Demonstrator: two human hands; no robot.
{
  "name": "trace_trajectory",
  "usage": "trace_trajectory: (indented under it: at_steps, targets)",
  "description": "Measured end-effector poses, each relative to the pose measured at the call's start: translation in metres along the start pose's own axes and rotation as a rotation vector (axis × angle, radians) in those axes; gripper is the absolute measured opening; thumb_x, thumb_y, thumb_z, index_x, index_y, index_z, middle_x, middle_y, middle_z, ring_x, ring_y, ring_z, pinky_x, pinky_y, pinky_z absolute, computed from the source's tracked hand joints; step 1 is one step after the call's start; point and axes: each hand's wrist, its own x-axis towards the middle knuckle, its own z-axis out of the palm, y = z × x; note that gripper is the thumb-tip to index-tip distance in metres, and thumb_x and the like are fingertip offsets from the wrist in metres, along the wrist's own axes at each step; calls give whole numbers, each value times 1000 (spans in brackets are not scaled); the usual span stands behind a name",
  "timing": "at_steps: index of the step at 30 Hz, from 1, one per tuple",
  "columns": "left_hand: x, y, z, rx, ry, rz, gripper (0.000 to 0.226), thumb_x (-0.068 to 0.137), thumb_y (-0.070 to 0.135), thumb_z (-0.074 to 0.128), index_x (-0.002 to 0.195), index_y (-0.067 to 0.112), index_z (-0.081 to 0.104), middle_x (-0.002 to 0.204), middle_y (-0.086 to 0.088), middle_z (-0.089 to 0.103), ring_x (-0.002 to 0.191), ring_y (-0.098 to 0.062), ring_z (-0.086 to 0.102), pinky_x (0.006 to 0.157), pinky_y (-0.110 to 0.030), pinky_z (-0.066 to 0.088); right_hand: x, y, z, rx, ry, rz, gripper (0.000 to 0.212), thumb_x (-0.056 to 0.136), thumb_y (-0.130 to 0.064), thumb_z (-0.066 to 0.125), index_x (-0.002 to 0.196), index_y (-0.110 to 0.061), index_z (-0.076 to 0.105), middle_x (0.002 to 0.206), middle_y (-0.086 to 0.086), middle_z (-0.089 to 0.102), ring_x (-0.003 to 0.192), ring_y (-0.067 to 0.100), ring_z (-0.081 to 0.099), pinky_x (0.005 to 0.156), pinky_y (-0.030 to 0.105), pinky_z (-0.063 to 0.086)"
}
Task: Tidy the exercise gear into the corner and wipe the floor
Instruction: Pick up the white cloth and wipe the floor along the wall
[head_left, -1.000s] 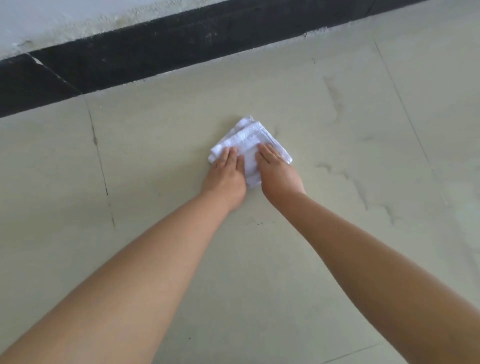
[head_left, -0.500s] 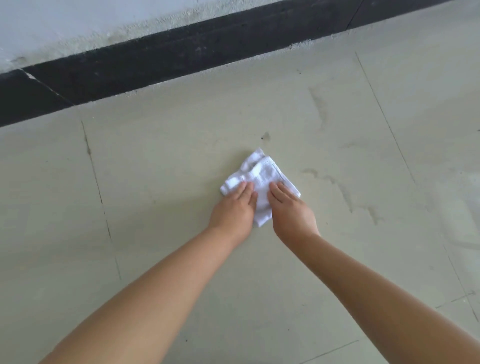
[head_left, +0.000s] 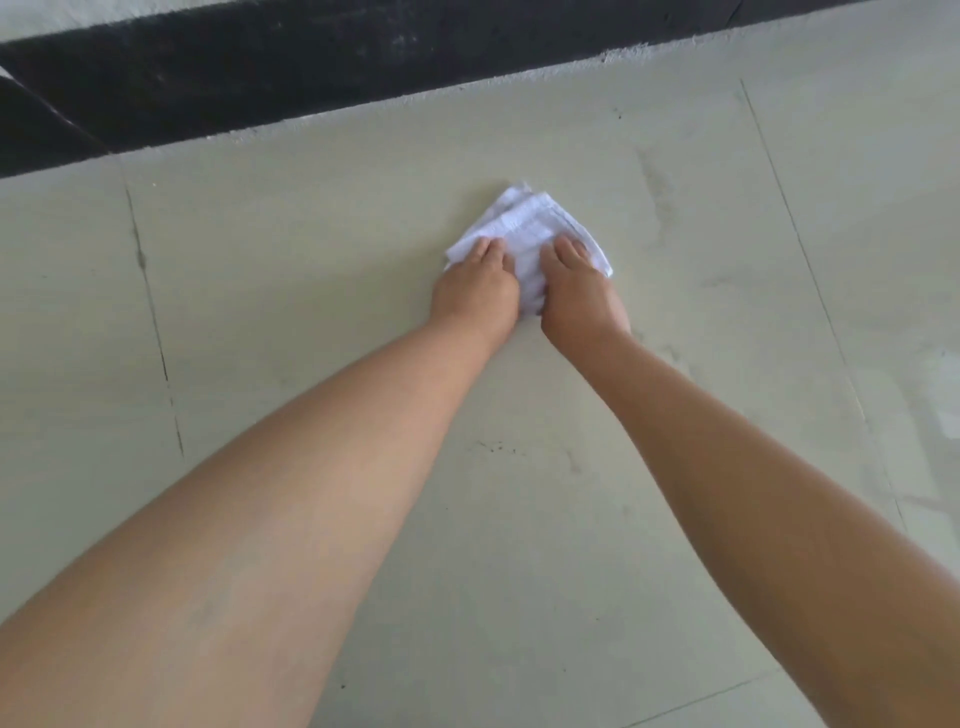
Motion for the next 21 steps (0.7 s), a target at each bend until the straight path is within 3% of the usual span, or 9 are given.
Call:
trace_trajectory:
  at_steps: [7, 11, 13, 14, 16, 17, 19, 20, 21]
  targets:
    - [-23, -61, -22, 120, -58, -231, 45, 97, 11, 36, 141, -1, 33, 151, -13, 27, 146, -21, 18, 110, -38, 31, 28, -71, 18, 19, -54, -226, 48, 99, -10, 35, 146, -9, 25, 158, 2, 12, 148, 18, 4, 115, 28, 20]
    - [-63, -87, -8, 145, -99, -188, 50, 100, 10, 29, 149, 6, 20, 160, -7, 11, 149, -16, 8, 118, -30, 18, -8, -93, 42, -33, -98, -275, 48, 100, -7, 27, 148, -5, 18, 160, 4, 7, 148, 20, 2, 118, 27, 10]
    - [-78, -78, 6, 105, -125, -148, 51, 102, 10, 23, 151, 10, 13, 161, -4, 5, 150, -14, 3, 119, -25, 11, -34, -80, 52, -12, -55, -283, 47, 97, -1, 26, 144, 3, 27, 157, 12, 20, 146, 23, 16, 118, 27, 15]
    - [-83, -67, 10, 81, -151, -148, 50, 103, 10, 21, 152, 10, 10, 161, -3, 2, 150, -14, 1, 119, -23, 9, -46, -69, 55, -15, 48, -295, 46, 90, 2, 28, 133, 7, 45, 146, 18, 41, 138, 26, 37, 112, 26, 30]
    - [-95, -39, 21, 14, -187, -86, 49, 102, 9, 19, 151, 8, 14, 161, -5, 6, 150, -14, 6, 119, -21, 10, -67, -39, 60, -41, 196, -286, 48, 72, -2, 32, 96, 2, 74, 107, 13, 73, 100, 26, 70, 80, 28, 56]
    - [-99, -24, 28, 28, -149, -25, 48, 100, 7, 22, 148, 4, 27, 159, -9, 20, 148, -15, 18, 117, -19, 18, -80, -20, 64, -69, 210, -284, 47, 68, -3, 33, 87, 0, 76, 97, 10, 76, 90, 26, 73, 69, 30, 59]
    - [-104, 9, 28, 1, -101, 27, 53, 86, 7, 25, 121, 0, 64, 132, -12, 61, 127, -15, 55, 100, -16, 43, -108, 13, 64, -106, 203, -261, 38, 65, 2, 44, 87, 1, 76, 97, 12, 76, 87, 30, 73, 63, 36, 59]
    - [-109, 24, 28, 14, -97, 30, 58, 84, 9, 20, 119, 0, 66, 129, -10, 63, 123, -16, 58, 97, -18, 46, -119, 24, 60, -104, 178, -254, 36, 61, 6, 51, 88, 1, 75, 98, 12, 75, 88, 32, 73, 62, 38, 59]
    - [-113, 33, 34, 86, -132, 49, 59, 89, 9, 15, 131, -1, 54, 140, -11, 53, 132, -18, 49, 104, -22, 40, -127, 32, 59, -96, 159, -239, 38, 55, 8, 56, 88, 1, 75, 98, 12, 75, 88, 33, 72, 60, 38, 59]
